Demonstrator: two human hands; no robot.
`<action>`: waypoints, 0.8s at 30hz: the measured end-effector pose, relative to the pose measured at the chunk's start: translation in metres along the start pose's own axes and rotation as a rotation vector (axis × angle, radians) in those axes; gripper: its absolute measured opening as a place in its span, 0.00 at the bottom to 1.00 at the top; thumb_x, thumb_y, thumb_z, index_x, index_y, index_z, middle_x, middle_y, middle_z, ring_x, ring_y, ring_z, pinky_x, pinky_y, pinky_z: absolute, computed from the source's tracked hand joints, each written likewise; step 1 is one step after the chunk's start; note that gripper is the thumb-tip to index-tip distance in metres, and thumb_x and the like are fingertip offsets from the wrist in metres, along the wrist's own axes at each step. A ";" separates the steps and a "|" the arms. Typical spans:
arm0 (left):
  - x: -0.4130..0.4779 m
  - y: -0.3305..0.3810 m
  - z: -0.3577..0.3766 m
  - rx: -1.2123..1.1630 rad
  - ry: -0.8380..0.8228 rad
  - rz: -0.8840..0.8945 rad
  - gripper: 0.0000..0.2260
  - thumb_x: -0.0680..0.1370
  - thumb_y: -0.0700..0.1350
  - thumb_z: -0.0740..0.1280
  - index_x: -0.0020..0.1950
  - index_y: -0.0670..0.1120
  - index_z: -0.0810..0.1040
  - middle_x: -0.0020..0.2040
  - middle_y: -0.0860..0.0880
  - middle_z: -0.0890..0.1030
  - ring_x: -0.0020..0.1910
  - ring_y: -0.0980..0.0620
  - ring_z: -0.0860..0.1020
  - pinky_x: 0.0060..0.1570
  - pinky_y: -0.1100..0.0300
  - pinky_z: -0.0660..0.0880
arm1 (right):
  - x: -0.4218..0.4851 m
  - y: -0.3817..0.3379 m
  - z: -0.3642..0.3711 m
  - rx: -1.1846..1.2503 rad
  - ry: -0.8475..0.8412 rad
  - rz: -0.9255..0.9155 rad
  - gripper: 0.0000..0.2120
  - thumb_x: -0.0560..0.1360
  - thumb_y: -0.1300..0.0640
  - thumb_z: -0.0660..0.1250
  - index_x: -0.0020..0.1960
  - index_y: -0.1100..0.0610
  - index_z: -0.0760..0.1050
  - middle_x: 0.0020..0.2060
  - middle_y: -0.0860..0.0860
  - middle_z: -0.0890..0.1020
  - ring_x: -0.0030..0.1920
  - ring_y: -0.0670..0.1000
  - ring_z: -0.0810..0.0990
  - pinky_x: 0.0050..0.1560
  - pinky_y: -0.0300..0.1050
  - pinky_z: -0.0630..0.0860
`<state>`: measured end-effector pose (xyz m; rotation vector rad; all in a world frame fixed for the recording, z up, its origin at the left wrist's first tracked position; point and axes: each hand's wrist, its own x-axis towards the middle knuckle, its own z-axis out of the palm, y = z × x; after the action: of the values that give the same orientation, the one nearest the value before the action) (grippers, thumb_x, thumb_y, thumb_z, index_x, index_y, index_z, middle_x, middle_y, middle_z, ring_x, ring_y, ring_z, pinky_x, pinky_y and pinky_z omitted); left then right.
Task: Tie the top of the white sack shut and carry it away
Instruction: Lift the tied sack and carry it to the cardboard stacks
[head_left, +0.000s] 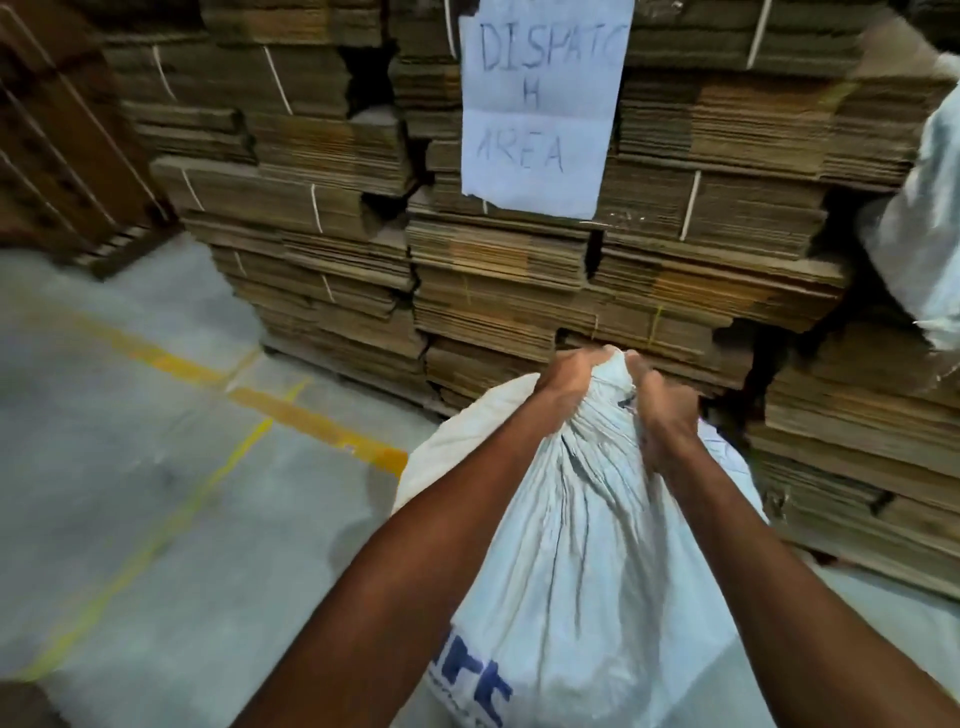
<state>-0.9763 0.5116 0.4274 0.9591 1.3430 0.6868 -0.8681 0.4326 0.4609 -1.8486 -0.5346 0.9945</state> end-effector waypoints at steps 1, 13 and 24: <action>0.017 -0.001 -0.025 -0.020 0.023 -0.009 0.23 0.59 0.64 0.77 0.45 0.49 0.89 0.44 0.46 0.89 0.45 0.42 0.88 0.58 0.39 0.82 | 0.000 -0.002 0.026 -0.008 -0.018 0.002 0.29 0.66 0.32 0.73 0.39 0.61 0.81 0.39 0.55 0.85 0.40 0.57 0.83 0.47 0.52 0.80; 0.113 -0.020 -0.248 -0.125 0.141 -0.004 0.14 0.68 0.53 0.77 0.46 0.44 0.89 0.49 0.42 0.88 0.52 0.41 0.86 0.64 0.39 0.79 | -0.001 -0.009 0.261 -0.118 -0.227 0.082 0.38 0.60 0.23 0.66 0.42 0.58 0.83 0.41 0.54 0.88 0.46 0.60 0.87 0.56 0.60 0.83; 0.190 -0.064 -0.395 -0.118 0.046 -0.110 0.09 0.81 0.45 0.68 0.46 0.42 0.84 0.38 0.48 0.85 0.34 0.50 0.84 0.34 0.64 0.79 | 0.025 0.046 0.440 -0.198 -0.204 0.137 0.37 0.58 0.25 0.72 0.42 0.59 0.82 0.46 0.54 0.88 0.48 0.58 0.87 0.57 0.60 0.83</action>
<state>-1.3468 0.7140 0.2936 0.7737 1.3697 0.6993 -1.2148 0.6625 0.3082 -1.9909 -0.6552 1.2697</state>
